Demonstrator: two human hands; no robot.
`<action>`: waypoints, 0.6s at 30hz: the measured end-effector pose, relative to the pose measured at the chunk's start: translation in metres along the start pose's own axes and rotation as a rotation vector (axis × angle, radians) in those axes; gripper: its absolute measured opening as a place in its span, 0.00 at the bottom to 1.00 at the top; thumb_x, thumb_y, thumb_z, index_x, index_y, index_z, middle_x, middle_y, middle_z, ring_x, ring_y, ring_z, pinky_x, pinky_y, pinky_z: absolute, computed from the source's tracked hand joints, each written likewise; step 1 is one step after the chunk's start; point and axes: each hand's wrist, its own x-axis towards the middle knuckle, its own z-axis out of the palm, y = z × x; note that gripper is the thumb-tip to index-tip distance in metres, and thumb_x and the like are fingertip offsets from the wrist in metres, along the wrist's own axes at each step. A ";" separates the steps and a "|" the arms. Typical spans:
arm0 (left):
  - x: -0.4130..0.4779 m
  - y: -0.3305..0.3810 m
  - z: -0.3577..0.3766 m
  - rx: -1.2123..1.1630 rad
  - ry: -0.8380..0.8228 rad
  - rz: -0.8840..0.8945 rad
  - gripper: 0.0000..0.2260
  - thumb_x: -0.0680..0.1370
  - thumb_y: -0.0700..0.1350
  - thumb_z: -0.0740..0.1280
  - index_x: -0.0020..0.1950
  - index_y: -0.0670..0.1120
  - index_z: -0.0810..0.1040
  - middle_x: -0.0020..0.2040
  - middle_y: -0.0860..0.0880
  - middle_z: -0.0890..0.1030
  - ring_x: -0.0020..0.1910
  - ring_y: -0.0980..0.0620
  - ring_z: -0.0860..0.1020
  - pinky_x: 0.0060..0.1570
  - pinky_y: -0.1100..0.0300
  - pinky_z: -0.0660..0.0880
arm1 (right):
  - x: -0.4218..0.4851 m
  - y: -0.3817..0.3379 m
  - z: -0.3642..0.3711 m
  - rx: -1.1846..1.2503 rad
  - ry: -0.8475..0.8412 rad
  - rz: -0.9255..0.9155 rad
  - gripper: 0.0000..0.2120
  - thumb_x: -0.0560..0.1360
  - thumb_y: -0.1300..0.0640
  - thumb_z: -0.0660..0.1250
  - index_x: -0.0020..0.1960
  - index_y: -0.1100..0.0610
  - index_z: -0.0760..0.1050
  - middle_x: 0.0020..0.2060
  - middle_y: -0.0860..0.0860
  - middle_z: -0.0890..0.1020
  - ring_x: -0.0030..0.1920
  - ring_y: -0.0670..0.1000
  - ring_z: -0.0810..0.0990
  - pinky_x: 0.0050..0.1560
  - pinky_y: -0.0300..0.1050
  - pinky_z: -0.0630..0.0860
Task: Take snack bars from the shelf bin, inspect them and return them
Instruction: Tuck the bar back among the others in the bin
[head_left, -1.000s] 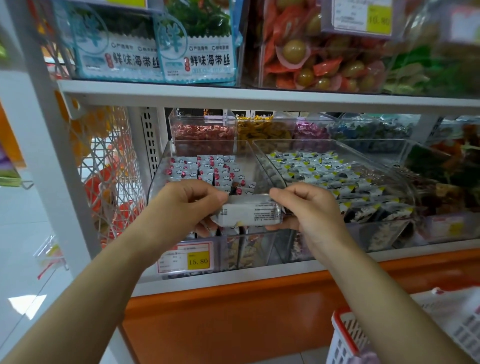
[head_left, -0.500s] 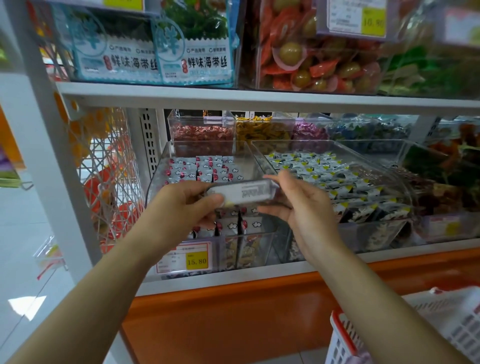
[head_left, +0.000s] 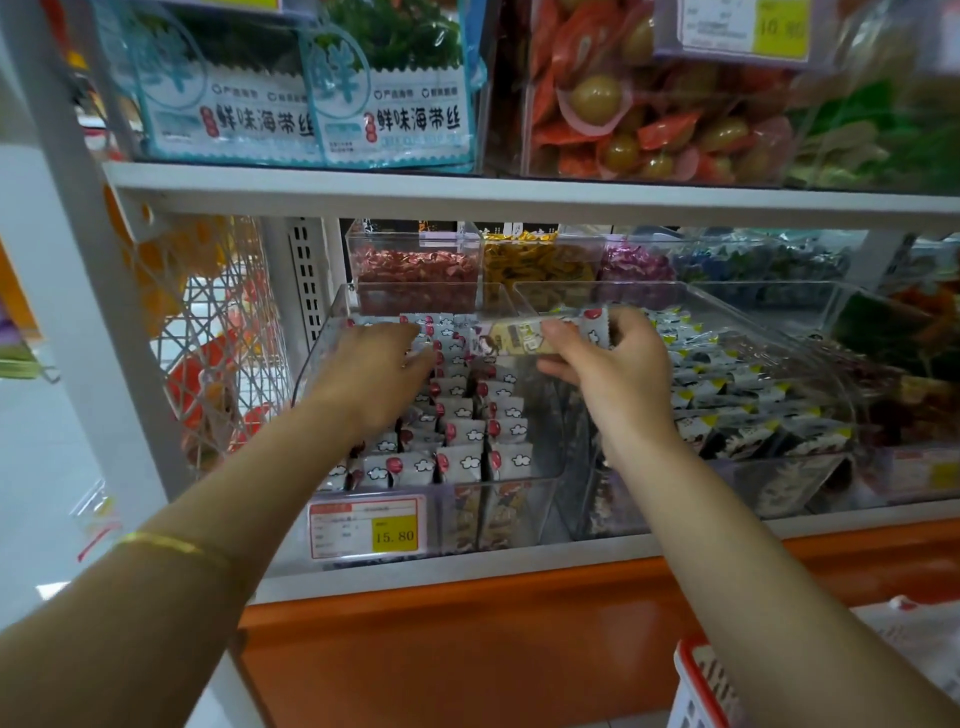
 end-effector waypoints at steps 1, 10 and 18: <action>0.011 -0.003 0.005 0.120 -0.080 0.014 0.16 0.81 0.52 0.56 0.59 0.42 0.72 0.64 0.38 0.73 0.63 0.41 0.70 0.65 0.42 0.65 | 0.003 0.001 0.001 0.007 0.010 0.013 0.19 0.73 0.59 0.70 0.60 0.66 0.70 0.51 0.55 0.79 0.34 0.45 0.83 0.47 0.52 0.81; 0.049 -0.017 0.035 0.458 -0.407 0.018 0.29 0.79 0.62 0.37 0.76 0.53 0.53 0.78 0.48 0.52 0.76 0.48 0.45 0.68 0.34 0.44 | 0.009 0.010 0.005 0.055 0.031 -0.046 0.08 0.74 0.60 0.68 0.51 0.62 0.73 0.45 0.53 0.80 0.36 0.45 0.82 0.35 0.33 0.78; 0.025 -0.011 0.023 0.412 -0.357 0.023 0.31 0.78 0.63 0.40 0.66 0.46 0.71 0.70 0.43 0.65 0.74 0.46 0.55 0.69 0.36 0.45 | 0.027 0.005 0.018 -0.086 -0.033 -0.170 0.10 0.74 0.61 0.69 0.51 0.65 0.73 0.46 0.61 0.80 0.41 0.53 0.82 0.39 0.42 0.81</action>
